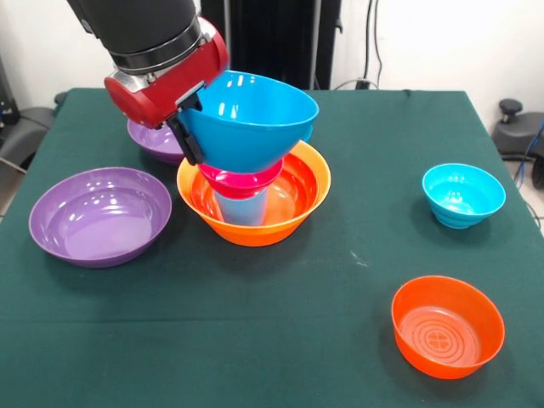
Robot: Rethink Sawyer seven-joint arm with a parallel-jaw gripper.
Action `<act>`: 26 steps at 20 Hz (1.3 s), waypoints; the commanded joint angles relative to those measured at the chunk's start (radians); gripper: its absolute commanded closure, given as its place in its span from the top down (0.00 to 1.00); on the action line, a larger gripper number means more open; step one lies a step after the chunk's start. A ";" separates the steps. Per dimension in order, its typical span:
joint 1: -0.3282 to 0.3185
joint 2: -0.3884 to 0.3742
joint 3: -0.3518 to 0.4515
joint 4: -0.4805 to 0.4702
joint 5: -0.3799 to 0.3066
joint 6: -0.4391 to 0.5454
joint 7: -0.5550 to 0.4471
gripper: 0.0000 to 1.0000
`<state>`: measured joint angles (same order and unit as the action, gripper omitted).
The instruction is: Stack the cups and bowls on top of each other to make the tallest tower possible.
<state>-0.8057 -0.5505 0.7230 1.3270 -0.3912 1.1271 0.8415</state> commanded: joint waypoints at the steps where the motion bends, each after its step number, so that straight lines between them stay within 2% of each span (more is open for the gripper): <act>1: 0.019 0.004 -0.075 0.071 -0.060 -0.048 0.047 0.00; 9: 0.020 -0.007 -0.091 0.092 -0.064 -0.038 0.047 0.00; 26: 0.033 -0.033 -0.107 0.152 -0.065 -0.091 0.086 0.00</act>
<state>-0.8045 -0.5681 0.6723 1.4215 -0.4078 1.1052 0.8415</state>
